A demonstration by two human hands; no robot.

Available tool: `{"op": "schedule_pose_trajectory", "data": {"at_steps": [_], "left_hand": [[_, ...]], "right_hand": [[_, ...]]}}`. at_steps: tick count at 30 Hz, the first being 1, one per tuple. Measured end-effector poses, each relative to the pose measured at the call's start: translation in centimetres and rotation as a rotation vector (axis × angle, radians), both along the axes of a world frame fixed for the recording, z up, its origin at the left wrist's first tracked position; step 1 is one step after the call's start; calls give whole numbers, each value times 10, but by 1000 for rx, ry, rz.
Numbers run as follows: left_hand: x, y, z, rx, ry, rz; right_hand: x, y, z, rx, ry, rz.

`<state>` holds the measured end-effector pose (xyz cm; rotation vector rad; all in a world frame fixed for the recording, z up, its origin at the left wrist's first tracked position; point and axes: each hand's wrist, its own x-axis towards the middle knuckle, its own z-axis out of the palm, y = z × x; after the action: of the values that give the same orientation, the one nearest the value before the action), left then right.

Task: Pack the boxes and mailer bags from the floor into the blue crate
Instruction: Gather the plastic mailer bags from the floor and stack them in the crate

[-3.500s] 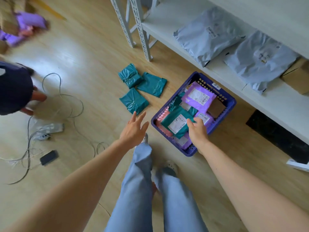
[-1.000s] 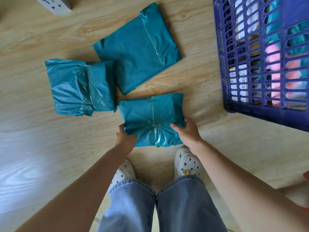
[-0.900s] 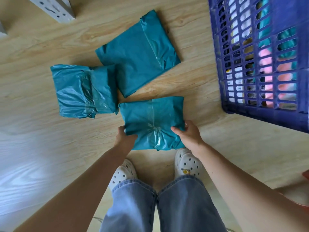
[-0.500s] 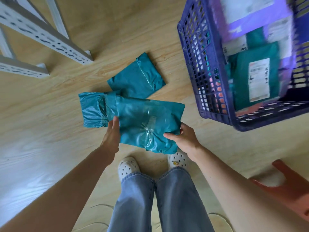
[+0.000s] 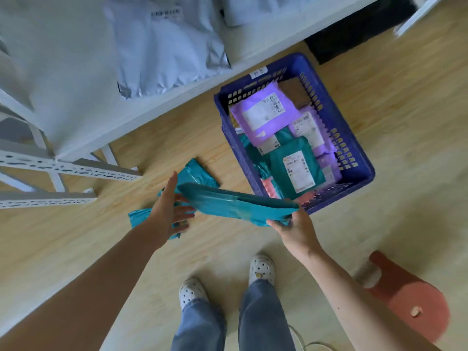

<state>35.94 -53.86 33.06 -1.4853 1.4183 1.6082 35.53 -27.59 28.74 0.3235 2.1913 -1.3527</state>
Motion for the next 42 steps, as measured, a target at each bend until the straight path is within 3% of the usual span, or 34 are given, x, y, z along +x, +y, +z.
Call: {"op": "schedule_pose_trajectory", "data": {"at_steps": [5, 11, 15, 19, 21, 24, 28, 30, 36, 42], "left_hand": [[-50, 50, 39, 51, -36, -144], [-95, 101, 49, 107, 54, -122], [-114, 125, 48, 142, 108, -215], [-141, 137, 33, 156, 93, -272], [-156, 145, 21, 143, 80, -327], [-180, 164, -3, 40, 98, -526], [-216, 198, -40, -225, 261, -1093], [-236, 212, -64, -299, 291, -1241], [-275, 227, -143, -379, 308, -1430], [-291, 241, -200, -398, 456, -1514]], "right_hand": [[-26, 50, 35, 58, 221, -16], [-55, 97, 61, -185, 240, -294], [-59, 121, 59, -394, 39, -494], [-72, 146, 49, -432, -197, -596], [-76, 149, 38, -392, -280, -641], [-79, 147, 9, -237, -242, -553], [-90, 139, -30, -110, -225, -519], [-96, 132, -57, -27, -227, -480], [-116, 113, -125, 53, -402, -452], [-144, 114, -167, 135, -492, -516]]}}
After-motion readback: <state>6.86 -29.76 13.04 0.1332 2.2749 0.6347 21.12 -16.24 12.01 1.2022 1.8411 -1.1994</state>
